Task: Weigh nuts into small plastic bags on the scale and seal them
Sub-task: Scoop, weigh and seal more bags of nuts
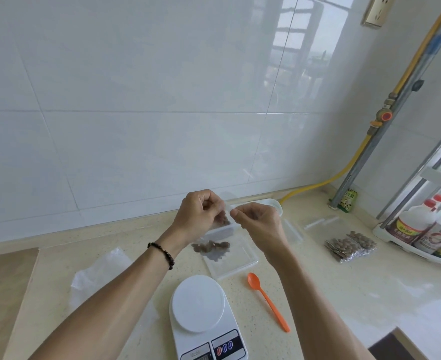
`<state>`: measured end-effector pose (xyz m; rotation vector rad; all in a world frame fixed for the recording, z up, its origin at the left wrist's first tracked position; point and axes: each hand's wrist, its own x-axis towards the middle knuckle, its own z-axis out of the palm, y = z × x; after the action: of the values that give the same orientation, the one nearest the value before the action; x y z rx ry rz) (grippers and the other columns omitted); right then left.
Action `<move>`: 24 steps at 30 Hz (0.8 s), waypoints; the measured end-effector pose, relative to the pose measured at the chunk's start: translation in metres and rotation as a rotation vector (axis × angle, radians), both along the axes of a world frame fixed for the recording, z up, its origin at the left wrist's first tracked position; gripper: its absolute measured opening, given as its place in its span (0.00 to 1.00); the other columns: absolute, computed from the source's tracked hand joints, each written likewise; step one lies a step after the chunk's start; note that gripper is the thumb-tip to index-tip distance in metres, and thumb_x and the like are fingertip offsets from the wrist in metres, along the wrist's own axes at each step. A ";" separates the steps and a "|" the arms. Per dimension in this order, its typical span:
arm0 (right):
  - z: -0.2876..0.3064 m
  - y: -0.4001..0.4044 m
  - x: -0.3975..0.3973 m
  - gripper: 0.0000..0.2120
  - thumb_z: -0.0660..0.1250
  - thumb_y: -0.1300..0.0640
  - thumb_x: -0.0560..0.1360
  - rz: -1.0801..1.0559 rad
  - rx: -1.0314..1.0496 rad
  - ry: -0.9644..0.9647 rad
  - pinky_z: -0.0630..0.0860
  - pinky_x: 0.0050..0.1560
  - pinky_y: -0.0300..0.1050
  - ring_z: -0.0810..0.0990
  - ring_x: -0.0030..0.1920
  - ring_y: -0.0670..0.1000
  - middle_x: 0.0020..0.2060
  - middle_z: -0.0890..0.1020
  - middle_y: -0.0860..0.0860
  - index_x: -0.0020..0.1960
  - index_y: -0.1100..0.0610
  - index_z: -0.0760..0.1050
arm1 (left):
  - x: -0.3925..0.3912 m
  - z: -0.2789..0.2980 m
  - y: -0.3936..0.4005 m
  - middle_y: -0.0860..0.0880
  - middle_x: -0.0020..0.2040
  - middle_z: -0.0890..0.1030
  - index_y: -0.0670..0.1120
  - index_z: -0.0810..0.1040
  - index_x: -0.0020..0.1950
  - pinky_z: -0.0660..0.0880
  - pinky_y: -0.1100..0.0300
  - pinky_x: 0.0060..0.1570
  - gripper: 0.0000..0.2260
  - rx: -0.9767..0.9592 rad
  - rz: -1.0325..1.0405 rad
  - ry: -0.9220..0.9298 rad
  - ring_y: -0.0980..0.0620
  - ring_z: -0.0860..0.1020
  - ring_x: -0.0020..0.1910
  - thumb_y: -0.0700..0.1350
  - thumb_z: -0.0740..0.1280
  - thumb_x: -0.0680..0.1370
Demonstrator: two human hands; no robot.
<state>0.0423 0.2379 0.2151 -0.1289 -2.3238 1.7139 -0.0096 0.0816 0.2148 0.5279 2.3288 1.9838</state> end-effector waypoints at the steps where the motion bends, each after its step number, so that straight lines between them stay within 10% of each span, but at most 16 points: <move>1: -0.003 0.004 0.001 0.08 0.73 0.57 0.75 -0.008 -0.038 -0.021 0.73 0.38 0.36 0.76 0.33 0.42 0.30 0.81 0.46 0.39 0.59 0.82 | -0.002 -0.001 0.001 0.48 0.34 0.83 0.40 0.79 0.41 0.80 0.59 0.41 0.07 0.020 0.028 -0.009 0.48 0.83 0.36 0.38 0.67 0.79; 24: -0.046 0.159 -0.028 0.09 0.68 0.58 0.78 -0.330 -0.046 -0.124 0.73 0.35 0.40 0.74 0.31 0.46 0.31 0.80 0.50 0.41 0.59 0.82 | -0.049 -0.034 0.151 0.48 0.35 0.83 0.43 0.83 0.41 0.82 0.55 0.45 0.07 -0.177 -0.145 -0.018 0.50 0.83 0.36 0.42 0.69 0.78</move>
<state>0.0141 0.3967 0.1692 -0.6068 -2.1939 1.6316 -0.0587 0.2326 0.1809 0.6429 2.3509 1.6938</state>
